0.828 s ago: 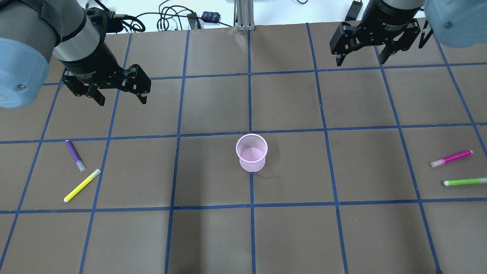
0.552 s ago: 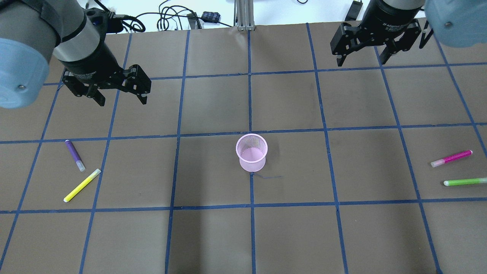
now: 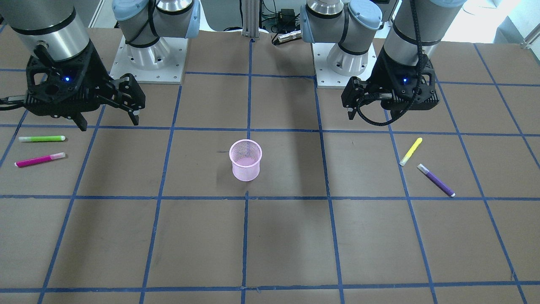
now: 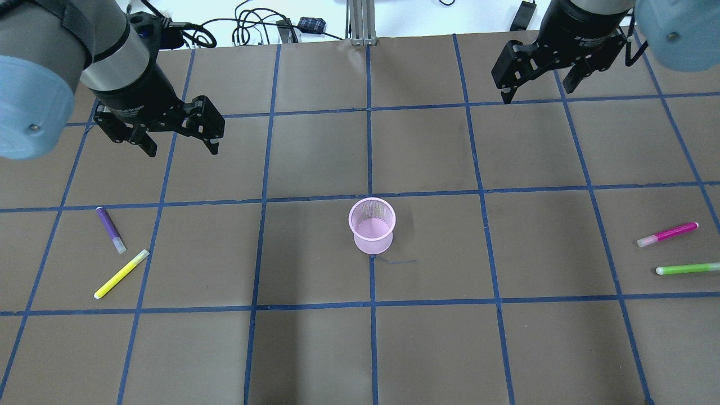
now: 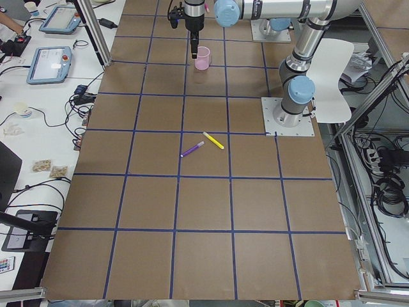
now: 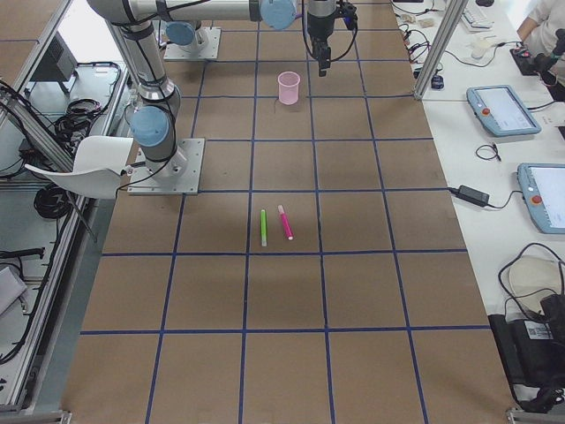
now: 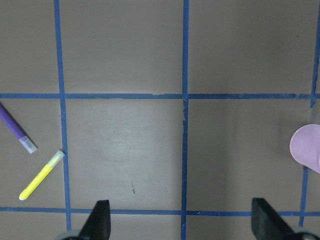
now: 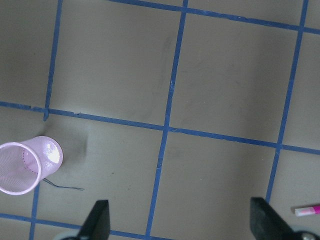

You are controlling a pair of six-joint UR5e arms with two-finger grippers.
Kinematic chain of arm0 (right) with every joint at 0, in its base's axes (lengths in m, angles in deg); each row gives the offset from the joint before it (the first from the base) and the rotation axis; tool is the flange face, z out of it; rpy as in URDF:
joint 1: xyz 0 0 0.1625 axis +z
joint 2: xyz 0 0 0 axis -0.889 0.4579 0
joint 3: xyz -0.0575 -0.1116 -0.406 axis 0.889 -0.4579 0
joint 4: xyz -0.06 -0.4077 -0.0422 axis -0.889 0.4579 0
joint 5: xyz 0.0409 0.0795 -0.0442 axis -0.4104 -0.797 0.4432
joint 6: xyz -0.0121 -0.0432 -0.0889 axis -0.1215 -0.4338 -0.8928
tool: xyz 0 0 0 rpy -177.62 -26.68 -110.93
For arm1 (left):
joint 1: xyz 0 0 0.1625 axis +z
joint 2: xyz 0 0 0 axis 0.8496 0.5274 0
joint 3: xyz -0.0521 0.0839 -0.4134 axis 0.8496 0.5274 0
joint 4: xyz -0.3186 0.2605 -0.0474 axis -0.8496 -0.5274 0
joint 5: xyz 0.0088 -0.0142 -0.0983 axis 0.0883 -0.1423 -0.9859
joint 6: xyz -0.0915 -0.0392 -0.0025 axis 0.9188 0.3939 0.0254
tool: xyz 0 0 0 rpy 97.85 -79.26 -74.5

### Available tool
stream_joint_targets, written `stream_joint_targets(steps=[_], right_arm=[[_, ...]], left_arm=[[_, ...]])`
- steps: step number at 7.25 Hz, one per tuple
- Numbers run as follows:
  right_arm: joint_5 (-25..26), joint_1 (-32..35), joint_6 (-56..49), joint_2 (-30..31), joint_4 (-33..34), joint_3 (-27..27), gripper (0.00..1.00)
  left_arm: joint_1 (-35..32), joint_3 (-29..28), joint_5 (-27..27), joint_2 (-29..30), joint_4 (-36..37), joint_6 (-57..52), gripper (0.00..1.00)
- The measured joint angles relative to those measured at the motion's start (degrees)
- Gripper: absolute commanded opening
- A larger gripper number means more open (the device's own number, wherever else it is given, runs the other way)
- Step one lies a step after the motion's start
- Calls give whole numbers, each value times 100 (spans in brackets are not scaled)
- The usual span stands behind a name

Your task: Insert purple and pink pens into pink cup

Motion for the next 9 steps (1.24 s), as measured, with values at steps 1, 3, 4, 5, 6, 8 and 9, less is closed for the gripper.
stream_joint_targets(steps=[1, 3, 4, 5, 6, 8, 9], right_arm=[[23, -25, -651, 56, -71, 6, 100], [34, -62, -2395, 164, -114, 26, 100], [46, -98, -3337, 178, -113, 35, 100], [119, -185, -4203, 179, -99, 48, 100], [245, -376, -5005, 177, -96, 62, 100], [331, -1087, -6621, 175, -243, 83, 98], [323, -1540, -7578, 163, -371, 98, 98]], left_arm=[[36, 0, 0, 27, 8, 1, 100], [420, -4, 38, 120, 81, -65, 100], [819, -4, 45, 195, 144, -94, 100], [1202, 2, 52, 300, 232, -102, 100], [1568, 12, 56, 457, 410, -102, 100], [2301, 23, 42, 887, 850, -101, 100], [2614, 23, 26, 1117, 1045, -186, 100]])
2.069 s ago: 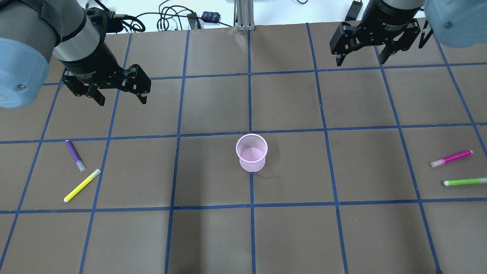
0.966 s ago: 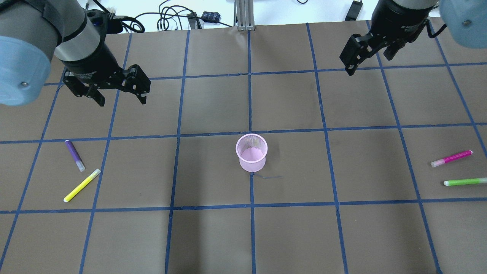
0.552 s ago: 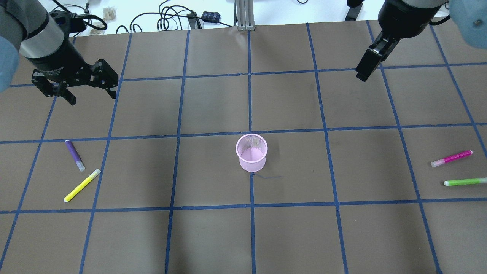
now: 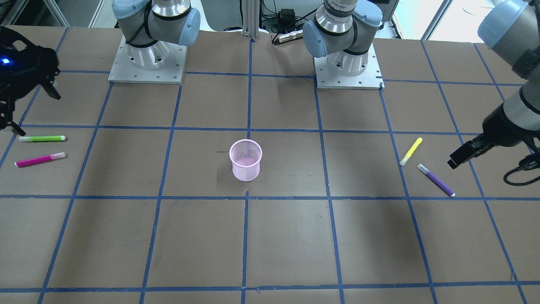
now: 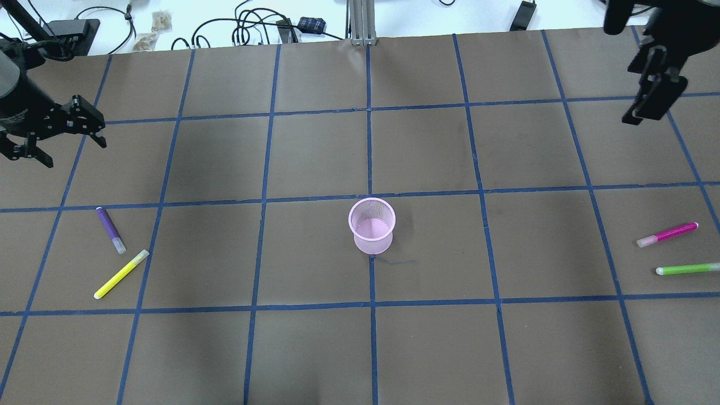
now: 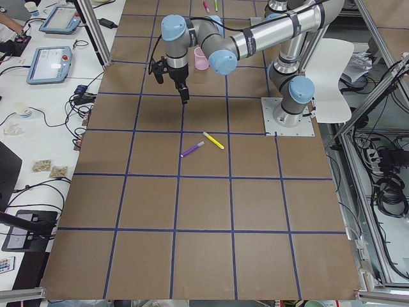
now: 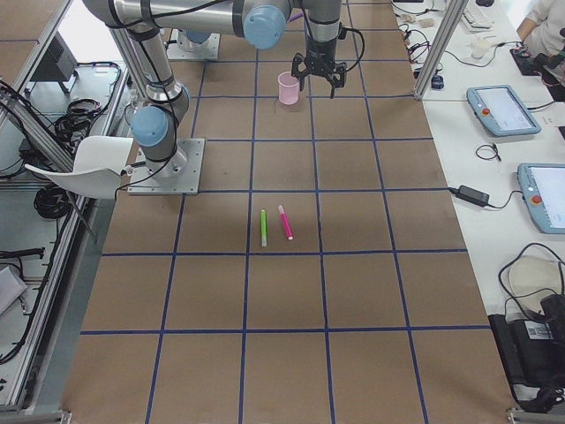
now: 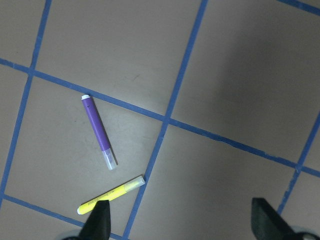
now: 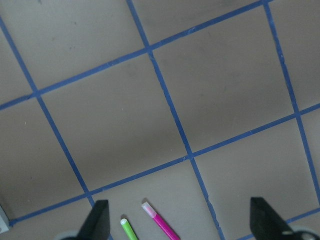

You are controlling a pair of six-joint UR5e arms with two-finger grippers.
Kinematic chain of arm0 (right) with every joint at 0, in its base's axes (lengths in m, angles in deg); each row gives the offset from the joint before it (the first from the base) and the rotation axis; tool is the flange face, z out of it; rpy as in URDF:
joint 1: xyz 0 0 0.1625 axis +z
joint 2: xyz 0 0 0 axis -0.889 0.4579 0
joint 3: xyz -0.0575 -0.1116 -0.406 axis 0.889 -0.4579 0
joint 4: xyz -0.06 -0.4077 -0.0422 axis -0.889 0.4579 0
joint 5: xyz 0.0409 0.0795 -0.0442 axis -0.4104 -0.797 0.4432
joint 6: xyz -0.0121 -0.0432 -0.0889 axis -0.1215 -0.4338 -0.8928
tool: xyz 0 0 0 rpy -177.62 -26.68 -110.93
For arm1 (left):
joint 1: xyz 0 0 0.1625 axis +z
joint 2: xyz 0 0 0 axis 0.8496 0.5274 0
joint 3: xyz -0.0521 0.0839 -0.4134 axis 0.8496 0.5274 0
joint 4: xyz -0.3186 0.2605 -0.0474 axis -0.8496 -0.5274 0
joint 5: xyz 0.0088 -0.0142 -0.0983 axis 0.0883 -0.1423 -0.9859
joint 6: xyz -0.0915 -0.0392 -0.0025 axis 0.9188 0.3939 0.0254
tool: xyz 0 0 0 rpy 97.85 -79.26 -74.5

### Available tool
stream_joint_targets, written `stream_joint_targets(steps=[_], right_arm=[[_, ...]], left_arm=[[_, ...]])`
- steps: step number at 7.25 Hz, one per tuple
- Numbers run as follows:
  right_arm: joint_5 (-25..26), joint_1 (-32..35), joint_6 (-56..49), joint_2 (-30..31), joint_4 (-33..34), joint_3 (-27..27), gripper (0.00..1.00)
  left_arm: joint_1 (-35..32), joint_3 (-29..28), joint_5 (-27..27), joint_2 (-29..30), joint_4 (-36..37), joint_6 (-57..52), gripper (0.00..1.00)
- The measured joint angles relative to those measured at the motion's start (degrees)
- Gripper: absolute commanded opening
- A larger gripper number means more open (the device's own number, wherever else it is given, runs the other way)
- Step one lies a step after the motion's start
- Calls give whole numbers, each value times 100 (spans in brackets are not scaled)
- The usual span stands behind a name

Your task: Insert purple and pink pens into pink cup

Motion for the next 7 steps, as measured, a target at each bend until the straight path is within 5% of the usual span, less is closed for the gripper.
stream_joint_targets(steps=[5, 7], right_arm=[[-113, -2050, -4204, -288, -62, 468, 95], [-561, -2832, -5682, -825, 14, 476, 93]], left_arm=[[740, 326, -27, 1110, 1162, -405, 100], [768, 408, -13, 1484, 1476, -397, 94]])
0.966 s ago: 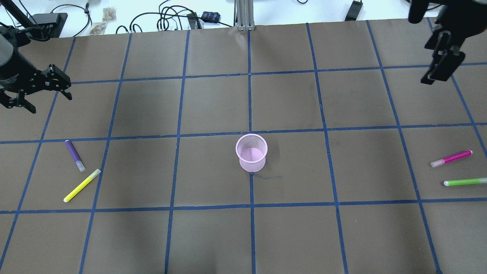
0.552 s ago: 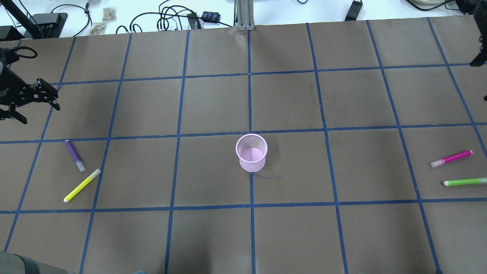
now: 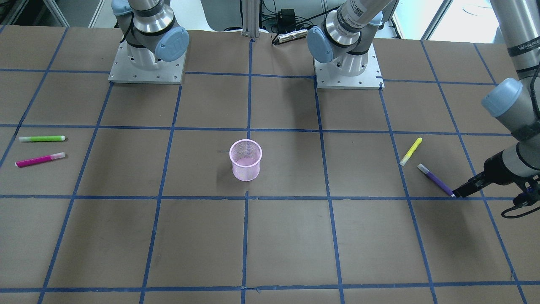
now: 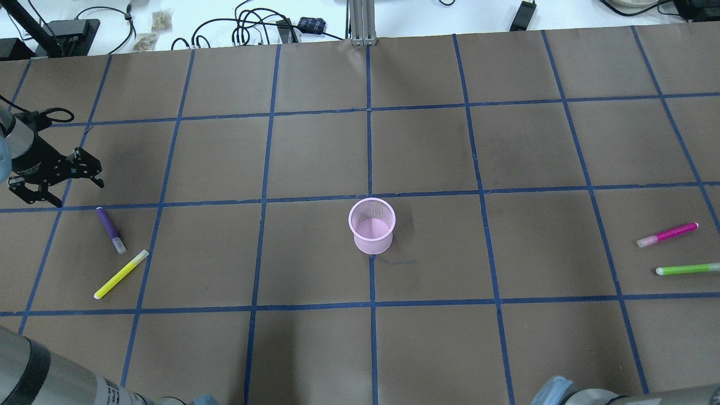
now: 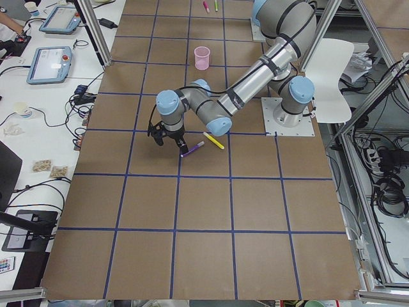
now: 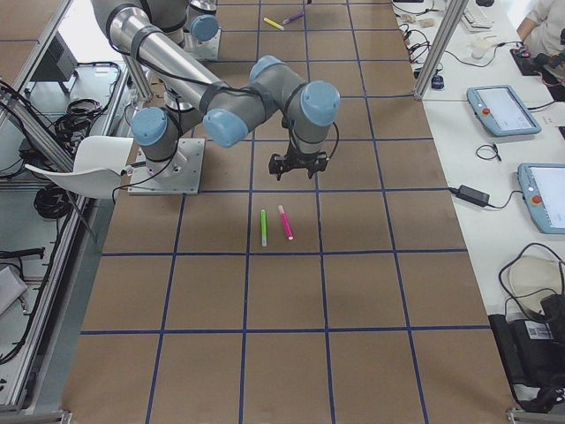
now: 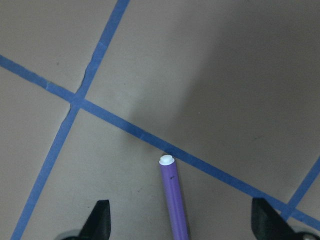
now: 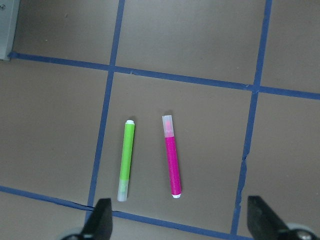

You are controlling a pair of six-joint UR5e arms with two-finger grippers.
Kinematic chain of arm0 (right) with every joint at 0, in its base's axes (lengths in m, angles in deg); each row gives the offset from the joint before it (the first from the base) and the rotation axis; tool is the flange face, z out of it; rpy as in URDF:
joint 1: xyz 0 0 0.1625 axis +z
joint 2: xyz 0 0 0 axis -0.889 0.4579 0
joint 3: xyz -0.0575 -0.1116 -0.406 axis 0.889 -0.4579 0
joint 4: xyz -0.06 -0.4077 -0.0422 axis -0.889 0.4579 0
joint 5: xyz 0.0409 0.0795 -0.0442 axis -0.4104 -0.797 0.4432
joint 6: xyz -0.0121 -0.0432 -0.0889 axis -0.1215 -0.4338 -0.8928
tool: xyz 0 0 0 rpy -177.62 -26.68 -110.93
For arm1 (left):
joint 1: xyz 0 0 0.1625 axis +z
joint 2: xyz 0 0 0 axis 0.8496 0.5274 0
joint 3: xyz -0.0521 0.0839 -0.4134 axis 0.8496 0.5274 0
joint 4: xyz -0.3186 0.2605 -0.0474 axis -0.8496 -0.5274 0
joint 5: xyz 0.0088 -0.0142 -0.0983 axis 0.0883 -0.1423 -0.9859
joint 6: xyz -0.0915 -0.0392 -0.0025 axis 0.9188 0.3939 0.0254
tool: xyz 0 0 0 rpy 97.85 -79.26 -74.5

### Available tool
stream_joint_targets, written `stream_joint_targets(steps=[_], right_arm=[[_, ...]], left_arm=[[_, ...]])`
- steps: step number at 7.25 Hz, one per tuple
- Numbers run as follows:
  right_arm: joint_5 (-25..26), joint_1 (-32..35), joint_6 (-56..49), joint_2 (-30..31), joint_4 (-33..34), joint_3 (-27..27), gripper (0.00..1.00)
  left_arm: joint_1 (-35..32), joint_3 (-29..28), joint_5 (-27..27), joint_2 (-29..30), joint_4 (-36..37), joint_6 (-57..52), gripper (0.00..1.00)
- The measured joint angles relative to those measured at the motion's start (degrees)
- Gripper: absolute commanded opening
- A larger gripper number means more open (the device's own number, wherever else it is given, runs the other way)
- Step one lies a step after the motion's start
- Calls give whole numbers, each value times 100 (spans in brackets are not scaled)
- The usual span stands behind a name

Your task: Insert purple and pink pens into pink cup

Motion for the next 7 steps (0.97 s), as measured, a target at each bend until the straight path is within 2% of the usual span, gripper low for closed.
stream_joint_targets(steps=[2, 3, 6, 7], right_arm=[[-473, -504, -1299, -554, 28, -16, 91], [-688, -655, -1648, -802, 34, -14, 91], [-911, -764, -1963, -1506, 230, 44, 89], [-924, -766, -1956, -1732, 312, 44, 89]], left_arm=[[13, 27, 33, 242, 44, 41, 77], [16, 41, 35, 346, 46, 84, 64], [18, 50, 44, 487, 48, 79, 34], [18, 44, 44, 500, 49, 75, 16]])
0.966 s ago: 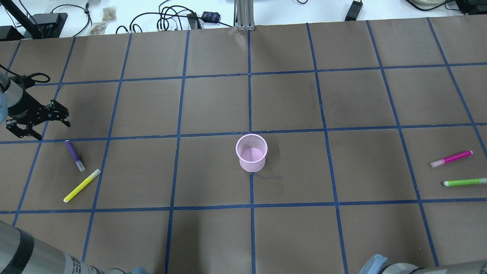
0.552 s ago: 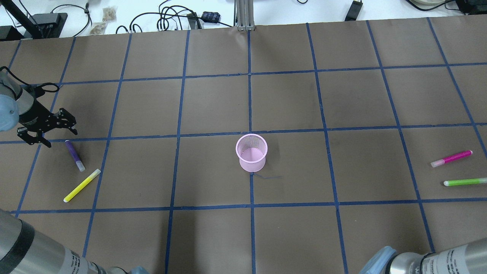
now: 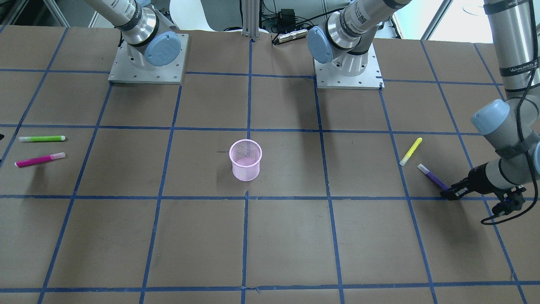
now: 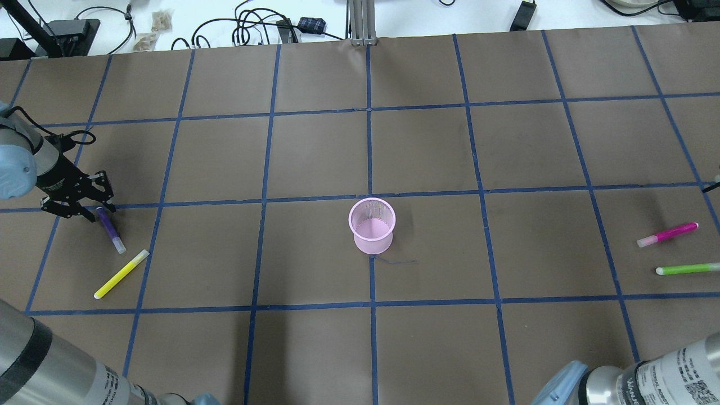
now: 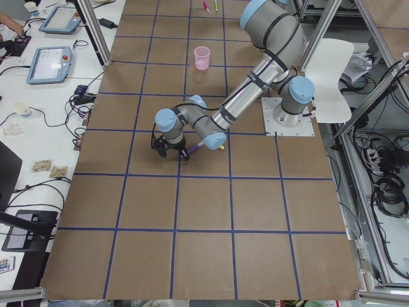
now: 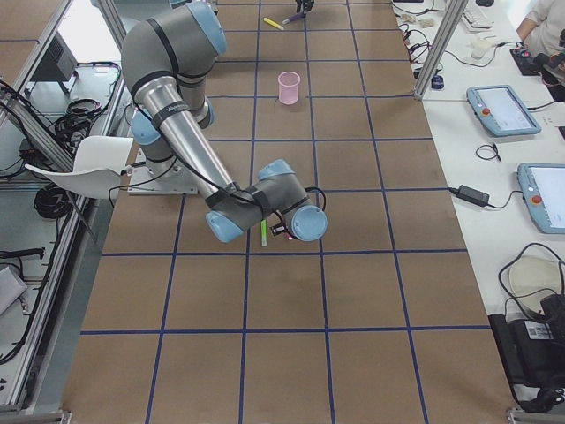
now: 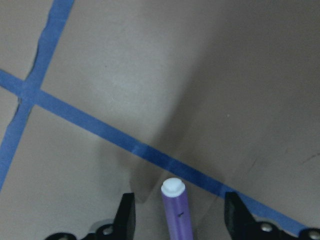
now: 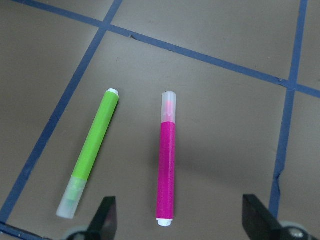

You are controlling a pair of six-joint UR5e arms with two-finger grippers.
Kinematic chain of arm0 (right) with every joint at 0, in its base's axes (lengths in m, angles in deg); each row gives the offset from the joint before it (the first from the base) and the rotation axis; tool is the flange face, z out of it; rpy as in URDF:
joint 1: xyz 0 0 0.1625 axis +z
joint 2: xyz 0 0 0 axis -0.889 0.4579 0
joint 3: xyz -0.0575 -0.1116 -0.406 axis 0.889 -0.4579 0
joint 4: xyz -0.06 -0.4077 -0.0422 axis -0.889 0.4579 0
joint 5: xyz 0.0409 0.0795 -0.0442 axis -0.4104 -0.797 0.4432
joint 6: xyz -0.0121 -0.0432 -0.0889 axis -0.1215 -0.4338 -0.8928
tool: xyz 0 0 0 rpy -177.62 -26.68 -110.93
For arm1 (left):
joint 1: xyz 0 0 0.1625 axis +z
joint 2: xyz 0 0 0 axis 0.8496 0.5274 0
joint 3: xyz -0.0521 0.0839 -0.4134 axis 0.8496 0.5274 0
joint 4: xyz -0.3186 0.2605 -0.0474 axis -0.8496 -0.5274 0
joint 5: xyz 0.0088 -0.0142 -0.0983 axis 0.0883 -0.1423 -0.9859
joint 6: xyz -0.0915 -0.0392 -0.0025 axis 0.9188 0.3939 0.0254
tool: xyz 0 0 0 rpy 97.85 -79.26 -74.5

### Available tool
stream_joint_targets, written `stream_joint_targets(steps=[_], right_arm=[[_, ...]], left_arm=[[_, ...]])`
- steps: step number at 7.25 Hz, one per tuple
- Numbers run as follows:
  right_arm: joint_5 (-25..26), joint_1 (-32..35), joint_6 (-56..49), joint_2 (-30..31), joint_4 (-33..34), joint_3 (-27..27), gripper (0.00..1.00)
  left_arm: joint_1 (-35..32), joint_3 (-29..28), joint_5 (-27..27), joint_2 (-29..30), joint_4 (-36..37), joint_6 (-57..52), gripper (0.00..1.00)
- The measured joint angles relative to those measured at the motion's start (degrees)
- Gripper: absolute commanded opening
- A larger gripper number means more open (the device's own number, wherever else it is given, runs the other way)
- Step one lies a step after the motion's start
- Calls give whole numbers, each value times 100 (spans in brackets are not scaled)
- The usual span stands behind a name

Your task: Insert purple and pink pens into pink cup

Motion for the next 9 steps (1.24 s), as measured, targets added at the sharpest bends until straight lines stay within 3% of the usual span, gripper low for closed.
stream_joint_targets(steps=[1, 6, 9], right_arm=[[-4, -2, 20, -177, 39, 1, 88], [-7, 4, 45, -605, 156, 12, 70], [-9, 5, 57, -641, 241, 12, 27]], left_arm=[[0, -4, 0, 4, 0, 1, 0], [-4, -144, 6, -187, 2, -40, 0], [-187, -708, 9, -582, -227, -25, 0]])
